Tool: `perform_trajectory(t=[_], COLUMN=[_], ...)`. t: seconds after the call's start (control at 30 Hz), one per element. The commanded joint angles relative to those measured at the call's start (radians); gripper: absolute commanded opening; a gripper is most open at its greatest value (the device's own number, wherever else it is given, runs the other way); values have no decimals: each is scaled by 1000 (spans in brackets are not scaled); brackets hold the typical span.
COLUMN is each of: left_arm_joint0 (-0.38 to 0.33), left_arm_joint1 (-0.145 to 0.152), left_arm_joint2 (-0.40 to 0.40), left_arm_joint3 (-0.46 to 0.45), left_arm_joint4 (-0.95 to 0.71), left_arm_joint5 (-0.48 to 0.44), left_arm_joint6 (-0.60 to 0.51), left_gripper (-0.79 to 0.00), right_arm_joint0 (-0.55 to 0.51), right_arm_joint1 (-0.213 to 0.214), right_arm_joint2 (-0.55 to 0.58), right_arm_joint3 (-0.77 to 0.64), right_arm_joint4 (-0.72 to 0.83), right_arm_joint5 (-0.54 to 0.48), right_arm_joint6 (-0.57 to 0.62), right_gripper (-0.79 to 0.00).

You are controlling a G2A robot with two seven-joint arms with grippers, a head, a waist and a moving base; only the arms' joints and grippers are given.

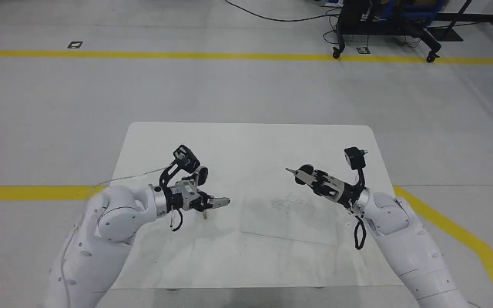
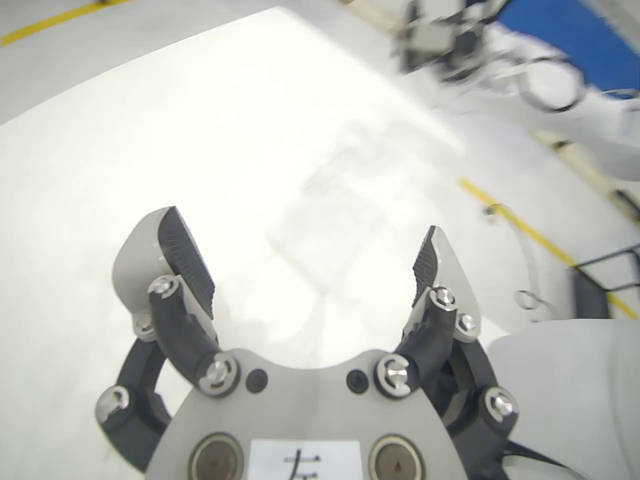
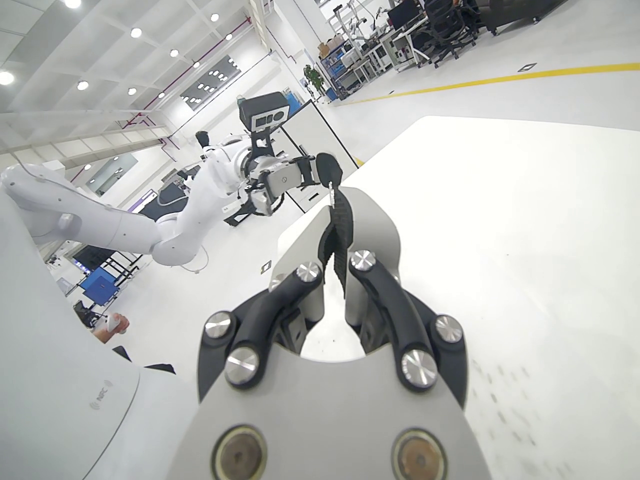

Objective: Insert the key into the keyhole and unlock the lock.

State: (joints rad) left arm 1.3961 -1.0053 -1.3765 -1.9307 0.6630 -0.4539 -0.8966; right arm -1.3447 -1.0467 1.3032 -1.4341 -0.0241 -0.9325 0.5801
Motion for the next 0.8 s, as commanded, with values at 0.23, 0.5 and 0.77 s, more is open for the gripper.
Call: perform_trajectory(t=[0.23,0.5,0.77], left_arm_joint0=[265,171,27], left_arm_joint1=[13,-25,-72], left_arm_joint2=[-30,251,375], left_arm_joint3=[-346,-286,-155], left_arm_joint4=[273,679,685], left_arm_joint5=[332,777,897], left_arm_joint6=[-182,-330,-310], left_gripper=[0,0,-126], right_arm_joint0=[0,0,0], right_arm_joint1=[0,0,0], right_arm_joint2=[0,0,0], right_arm_joint3=[0,0,0], right_arm_joint4=[0,0,0], right_arm_joint5=[0,0,0], right_arm_joint6=[0,0,0], right_gripper=[-785,-785,-785])
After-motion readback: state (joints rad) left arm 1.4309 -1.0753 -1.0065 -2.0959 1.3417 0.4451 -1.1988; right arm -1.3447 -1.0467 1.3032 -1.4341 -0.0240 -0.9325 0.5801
